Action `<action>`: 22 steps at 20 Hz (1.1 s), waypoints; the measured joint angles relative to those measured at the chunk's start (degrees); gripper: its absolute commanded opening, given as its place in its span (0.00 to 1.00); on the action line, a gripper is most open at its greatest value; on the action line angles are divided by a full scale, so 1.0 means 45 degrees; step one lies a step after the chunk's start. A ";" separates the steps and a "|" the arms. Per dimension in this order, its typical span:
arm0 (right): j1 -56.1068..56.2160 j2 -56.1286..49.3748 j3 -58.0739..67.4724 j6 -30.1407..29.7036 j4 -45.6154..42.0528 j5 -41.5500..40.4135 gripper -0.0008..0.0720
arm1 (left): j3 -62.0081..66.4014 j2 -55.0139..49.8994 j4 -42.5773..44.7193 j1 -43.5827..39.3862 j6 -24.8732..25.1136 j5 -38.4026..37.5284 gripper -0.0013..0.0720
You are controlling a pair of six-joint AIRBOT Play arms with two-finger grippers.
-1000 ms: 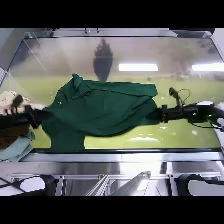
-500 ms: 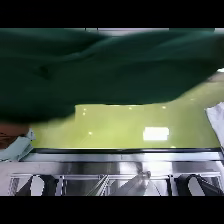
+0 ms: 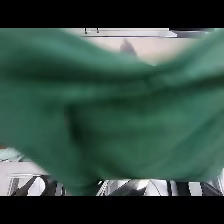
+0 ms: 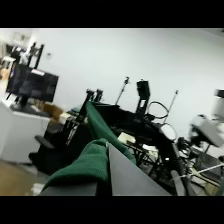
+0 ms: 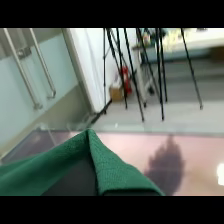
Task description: Fold the shirts.
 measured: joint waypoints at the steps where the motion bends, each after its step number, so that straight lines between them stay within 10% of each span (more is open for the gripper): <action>1: 0.0321 -0.0529 -0.0427 0.0005 -0.0049 0.0126 0.03 | -0.0170 -0.0491 0.0952 -0.0272 -0.0034 0.0199 0.04; 10: 0.4507 -0.7261 -0.4289 -0.2744 -0.0097 -0.2501 0.03 | -0.2176 -0.6936 0.6824 -0.3337 0.1729 0.4299 0.04; 22: 0.5479 -1.5484 -0.1015 -0.6081 0.3808 -0.3517 0.03 | 0.4629 -1.5130 0.7737 -0.4041 0.1967 0.6295 0.04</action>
